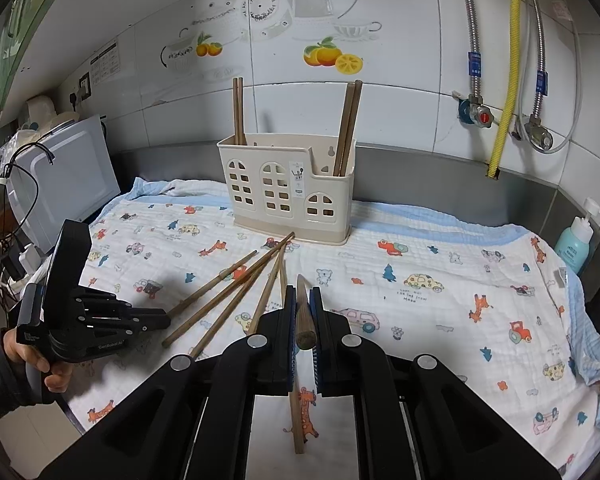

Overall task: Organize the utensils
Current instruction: 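Lift the chopsticks from the blanket, raising them upright toward the holder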

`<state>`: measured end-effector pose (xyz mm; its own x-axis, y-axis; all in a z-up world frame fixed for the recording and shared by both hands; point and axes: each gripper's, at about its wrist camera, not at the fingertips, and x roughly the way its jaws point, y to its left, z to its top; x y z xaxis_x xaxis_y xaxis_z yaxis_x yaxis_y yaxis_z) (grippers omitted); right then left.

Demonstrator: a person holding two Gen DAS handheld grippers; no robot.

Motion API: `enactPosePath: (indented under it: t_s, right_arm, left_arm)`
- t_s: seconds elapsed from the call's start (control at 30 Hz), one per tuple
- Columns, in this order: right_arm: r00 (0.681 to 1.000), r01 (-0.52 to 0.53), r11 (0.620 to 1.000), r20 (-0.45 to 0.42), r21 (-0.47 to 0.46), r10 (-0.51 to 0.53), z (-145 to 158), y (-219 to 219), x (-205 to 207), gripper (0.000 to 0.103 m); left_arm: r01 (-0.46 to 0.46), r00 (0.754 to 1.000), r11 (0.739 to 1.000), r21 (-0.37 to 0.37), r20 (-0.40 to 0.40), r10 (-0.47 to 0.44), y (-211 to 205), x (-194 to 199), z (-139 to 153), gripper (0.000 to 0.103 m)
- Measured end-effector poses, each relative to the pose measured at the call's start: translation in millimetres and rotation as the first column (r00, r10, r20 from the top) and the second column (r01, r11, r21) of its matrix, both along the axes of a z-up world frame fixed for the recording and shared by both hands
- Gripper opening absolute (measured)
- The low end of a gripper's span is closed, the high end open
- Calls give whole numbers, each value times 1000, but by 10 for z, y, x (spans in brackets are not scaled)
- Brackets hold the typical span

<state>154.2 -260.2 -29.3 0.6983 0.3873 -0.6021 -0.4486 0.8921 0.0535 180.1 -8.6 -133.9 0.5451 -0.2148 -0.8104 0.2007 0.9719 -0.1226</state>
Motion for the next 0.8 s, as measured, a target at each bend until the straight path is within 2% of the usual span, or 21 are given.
enactPosePath:
  t_s: [0.27,0.4,0.8]
  right_arm:
    - [1000,-1,1000,11,1,1,30,14,13,7]
    - [1000,-2,1000,13,3,2,44,24,22,7]
    - [1000,-5,999,24,40,4,226,22,126,7]
  left_arm:
    - [28,1000,999,38,-3,-28,-77,10,121,6]
    - [19,1000,999,26,12,-19,-28,28,270,6]
    - [-13,987,1000,-12,158,15,66,90,736,6]
